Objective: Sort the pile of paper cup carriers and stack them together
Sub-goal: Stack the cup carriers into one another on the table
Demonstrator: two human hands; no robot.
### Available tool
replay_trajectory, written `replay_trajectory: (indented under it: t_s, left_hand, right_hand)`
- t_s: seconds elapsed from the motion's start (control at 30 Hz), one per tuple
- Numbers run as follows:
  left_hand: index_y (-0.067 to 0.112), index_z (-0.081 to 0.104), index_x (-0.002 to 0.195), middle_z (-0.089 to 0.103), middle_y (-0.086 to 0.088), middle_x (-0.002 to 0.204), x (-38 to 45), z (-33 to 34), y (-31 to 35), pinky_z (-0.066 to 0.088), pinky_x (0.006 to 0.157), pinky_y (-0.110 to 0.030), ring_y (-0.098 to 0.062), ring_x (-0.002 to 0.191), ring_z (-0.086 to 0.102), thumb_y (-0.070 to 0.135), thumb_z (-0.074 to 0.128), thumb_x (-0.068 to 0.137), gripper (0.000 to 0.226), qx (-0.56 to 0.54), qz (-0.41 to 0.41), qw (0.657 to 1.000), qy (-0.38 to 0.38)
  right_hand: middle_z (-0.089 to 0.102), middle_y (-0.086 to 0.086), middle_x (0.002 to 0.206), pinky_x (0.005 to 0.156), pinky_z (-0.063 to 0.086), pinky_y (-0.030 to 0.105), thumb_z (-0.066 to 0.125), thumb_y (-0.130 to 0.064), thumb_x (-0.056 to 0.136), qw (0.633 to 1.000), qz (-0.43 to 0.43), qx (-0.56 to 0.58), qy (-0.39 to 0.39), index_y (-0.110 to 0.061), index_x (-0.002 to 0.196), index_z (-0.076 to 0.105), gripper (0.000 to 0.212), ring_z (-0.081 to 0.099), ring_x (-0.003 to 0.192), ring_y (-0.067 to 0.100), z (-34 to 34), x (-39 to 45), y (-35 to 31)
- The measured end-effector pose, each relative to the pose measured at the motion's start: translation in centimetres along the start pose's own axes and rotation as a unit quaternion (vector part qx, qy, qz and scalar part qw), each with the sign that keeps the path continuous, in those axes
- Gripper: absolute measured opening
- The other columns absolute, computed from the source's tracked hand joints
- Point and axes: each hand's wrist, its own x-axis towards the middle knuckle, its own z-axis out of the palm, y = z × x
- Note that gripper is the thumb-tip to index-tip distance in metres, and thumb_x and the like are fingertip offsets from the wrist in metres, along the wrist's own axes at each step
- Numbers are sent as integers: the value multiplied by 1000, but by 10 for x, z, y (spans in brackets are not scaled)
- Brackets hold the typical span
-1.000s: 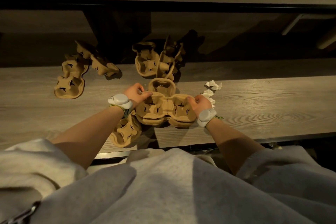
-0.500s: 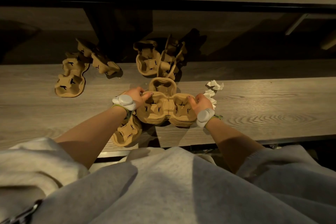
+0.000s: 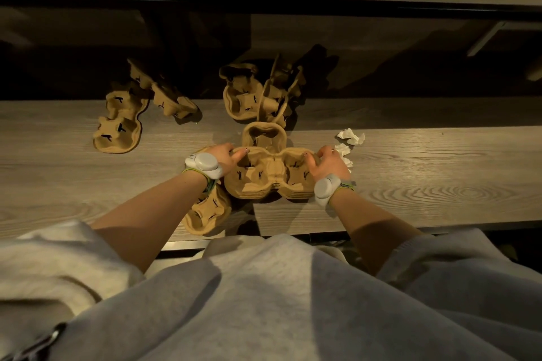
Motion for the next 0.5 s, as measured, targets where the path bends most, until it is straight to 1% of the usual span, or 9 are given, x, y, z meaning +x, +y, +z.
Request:
replay_trajectory:
  t_s: [0.07, 0.13, 0.17, 0.27, 0.37, 0.43, 0.5]
  left_hand:
    - [11, 57, 117, 65, -10, 101, -2, 0, 1, 48, 76, -37, -27, 87, 59, 61, 30, 93, 62, 2, 6, 1000, 2]
    - [11, 57, 116, 64, -11, 102, -4, 1, 2, 44, 73, -35, -26, 86, 57, 59, 30, 94, 59, -1, 14, 1000, 3]
    - [11, 57, 116, 64, -12, 103, -5, 1, 3, 43, 73, -34, -26, 86, 56, 58, 31, 95, 57, -4, 15, 1000, 3]
    - [12, 57, 115, 64, -13, 105, -7, 1, 4, 41, 74, -34, -26, 85, 54, 57, 31, 95, 56, -5, 17, 1000, 1]
    - [13, 57, 117, 63, -11, 108, -4, 0, 3, 43, 77, -34, -25, 88, 54, 60, 32, 93, 58, -18, 7, 1000, -18]
    - [12, 59, 115, 64, -11, 104, -3, -2, 5, 43, 76, -34, -25, 88, 55, 61, 35, 92, 59, -26, -2, 999, -27]
    - [12, 60, 113, 63, -9, 99, -2, -6, 11, 44, 74, -32, -24, 85, 55, 57, 41, 91, 54, -29, -7, 1000, -10]
  right_hand:
    - [61, 17, 118, 78, 43, 36, 33, -58, 93, 998, 31, 9, -51, -6, 118, 51, 60, 58, 107, 35, 6, 3, 1]
    - [60, 19, 122, 87, 43, 38, 28, -62, 92, 992, 64, 39, -97, -4, 123, 51, 70, 57, 113, 36, 10, 5, 2]
    - [59, 19, 125, 91, 42, 39, 27, -64, 92, 990, 73, 50, -106, -4, 125, 51, 72, 55, 115, 36, 11, 6, 2]
    - [57, 20, 127, 96, 41, 41, 25, -64, 92, 989, 75, 49, -116, -3, 126, 51, 74, 54, 117, 37, 11, 6, 2]
    - [54, 21, 132, 103, 37, 43, 25, -60, 94, 988, 87, 47, -121, -3, 131, 49, 72, 50, 122, 38, 9, 7, 2]
    - [54, 21, 133, 103, 35, 39, 25, -57, 96, 987, 85, 72, -115, -2, 131, 51, 70, 48, 124, 37, 8, 8, 1]
    - [56, 21, 129, 100, 36, 38, 25, -55, 96, 987, 84, 95, -103, -2, 126, 55, 68, 50, 121, 37, 8, 8, 0]
